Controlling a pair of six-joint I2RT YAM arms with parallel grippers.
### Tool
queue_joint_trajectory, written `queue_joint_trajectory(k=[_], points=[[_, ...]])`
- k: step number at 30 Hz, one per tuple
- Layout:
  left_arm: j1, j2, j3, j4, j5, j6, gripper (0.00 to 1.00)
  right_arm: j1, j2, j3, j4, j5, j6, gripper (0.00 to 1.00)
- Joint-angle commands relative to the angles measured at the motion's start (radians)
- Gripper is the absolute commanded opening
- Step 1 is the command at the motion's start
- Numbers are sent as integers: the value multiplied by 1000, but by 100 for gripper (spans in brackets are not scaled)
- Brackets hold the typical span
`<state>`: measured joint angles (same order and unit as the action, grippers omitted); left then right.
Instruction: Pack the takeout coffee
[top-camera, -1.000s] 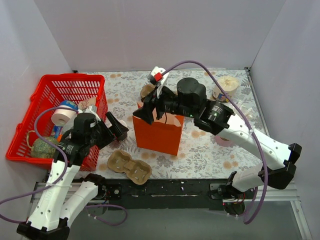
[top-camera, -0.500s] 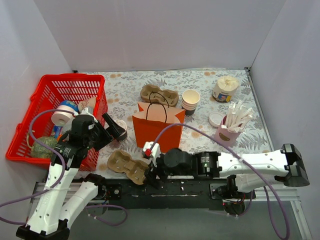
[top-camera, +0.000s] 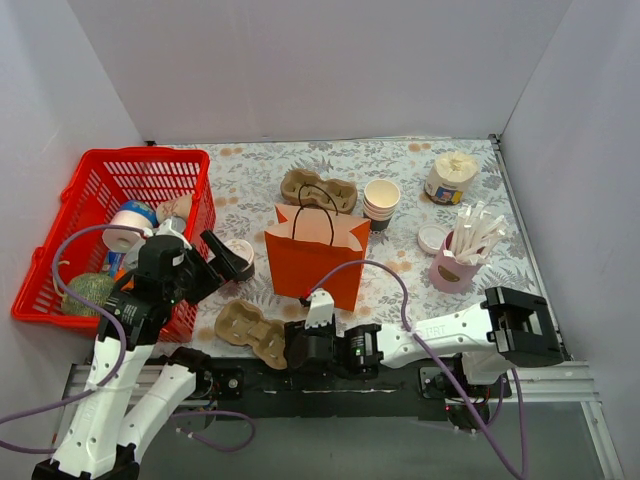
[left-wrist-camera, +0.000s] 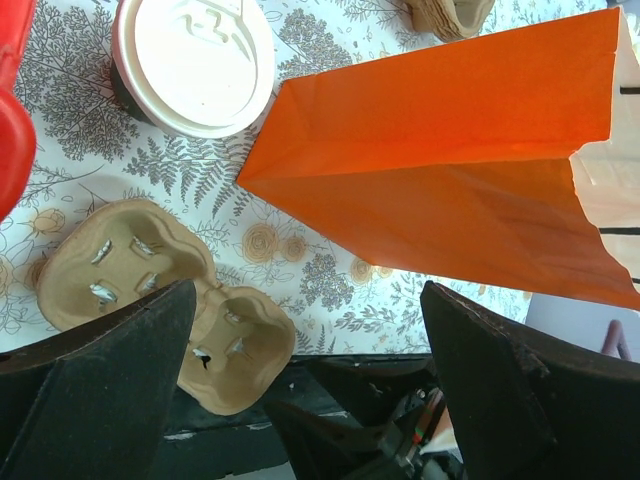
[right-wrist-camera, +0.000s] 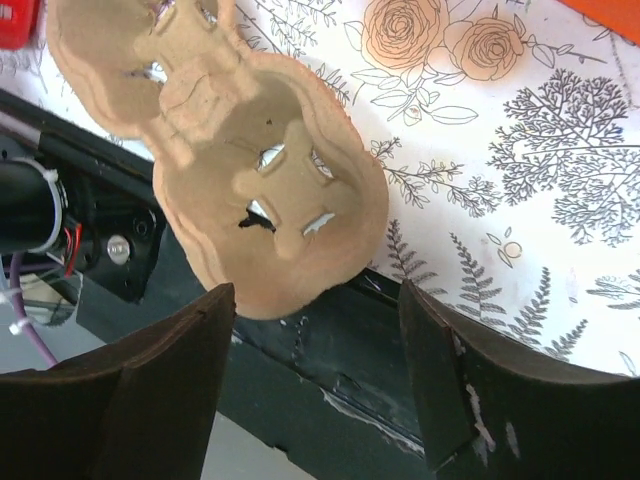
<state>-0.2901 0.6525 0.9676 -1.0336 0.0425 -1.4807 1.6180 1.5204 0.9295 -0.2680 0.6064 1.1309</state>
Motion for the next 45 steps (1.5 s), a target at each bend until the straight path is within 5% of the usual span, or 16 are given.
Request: queue_joint_trajectory(k=[1, 17, 32, 38, 39, 40, 45], points=[[12, -16, -29, -77, -27, -3, 98, -23, 61, 38, 73, 32, 135, 69], [12, -27, -46, -65, -13, 25, 98, -89, 90, -64, 145, -71, 259, 33], [12, -27, -55, -60, -9, 25, 98, -116, 124, -109, 291, -148, 323, 38], [12, -19, -56, -59, -7, 28, 98, -116, 132, -110, 322, -154, 342, 21], [14, -19, -56, -57, -6, 31, 98, -116, 124, -110, 320, -149, 343, 5], [12, -19, -53, -57, -4, 31, 98, -116, 120, -109, 299, -145, 349, 1], [14, -24, -35, -59, 5, 37, 98, -116, 67, -115, 271, -142, 348, 1]])
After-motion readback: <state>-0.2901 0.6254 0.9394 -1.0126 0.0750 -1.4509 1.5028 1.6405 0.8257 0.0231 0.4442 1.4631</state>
